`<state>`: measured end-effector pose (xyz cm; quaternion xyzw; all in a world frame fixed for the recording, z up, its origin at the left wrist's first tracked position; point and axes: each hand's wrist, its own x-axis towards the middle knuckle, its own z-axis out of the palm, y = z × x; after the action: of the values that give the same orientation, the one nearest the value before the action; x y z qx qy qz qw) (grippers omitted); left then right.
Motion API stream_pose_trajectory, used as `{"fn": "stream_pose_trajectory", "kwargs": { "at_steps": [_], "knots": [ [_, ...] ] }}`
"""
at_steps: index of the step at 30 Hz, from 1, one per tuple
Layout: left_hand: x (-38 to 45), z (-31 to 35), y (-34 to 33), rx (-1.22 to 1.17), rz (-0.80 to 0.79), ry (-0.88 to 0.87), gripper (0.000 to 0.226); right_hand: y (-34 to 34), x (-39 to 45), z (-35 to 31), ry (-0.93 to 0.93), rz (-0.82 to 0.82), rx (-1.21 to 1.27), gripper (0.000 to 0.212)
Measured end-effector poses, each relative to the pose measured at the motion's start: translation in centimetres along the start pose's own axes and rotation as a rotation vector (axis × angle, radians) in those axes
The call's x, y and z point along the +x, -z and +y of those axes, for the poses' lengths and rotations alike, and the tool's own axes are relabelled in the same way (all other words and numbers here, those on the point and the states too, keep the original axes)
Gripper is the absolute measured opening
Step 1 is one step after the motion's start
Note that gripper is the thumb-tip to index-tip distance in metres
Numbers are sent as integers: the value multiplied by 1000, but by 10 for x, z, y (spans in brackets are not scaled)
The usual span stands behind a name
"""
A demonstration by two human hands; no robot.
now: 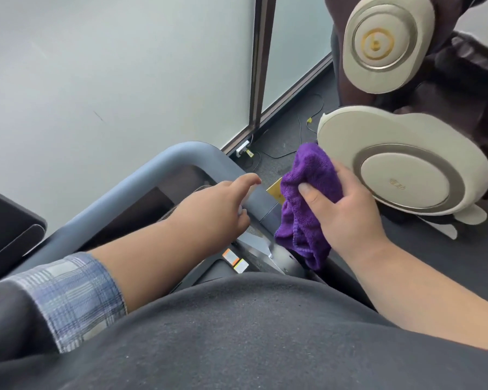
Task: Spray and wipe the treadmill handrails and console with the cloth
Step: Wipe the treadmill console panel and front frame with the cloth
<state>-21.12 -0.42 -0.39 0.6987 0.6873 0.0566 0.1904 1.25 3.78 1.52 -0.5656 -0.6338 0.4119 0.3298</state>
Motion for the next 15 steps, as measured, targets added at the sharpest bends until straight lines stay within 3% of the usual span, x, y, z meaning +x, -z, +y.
{"fn": "stream_pose_trajectory", "kwargs": {
  "at_steps": [9, 15],
  "knots": [
    [20, 5, 1, 71, -39, 12, 48, 11, -18, 16, -31, -49, 18, 49],
    [12, -24, 16, 64, 54, 156, 54, 5, -9, 9, -13, -82, 62, 45]
  ]
}}
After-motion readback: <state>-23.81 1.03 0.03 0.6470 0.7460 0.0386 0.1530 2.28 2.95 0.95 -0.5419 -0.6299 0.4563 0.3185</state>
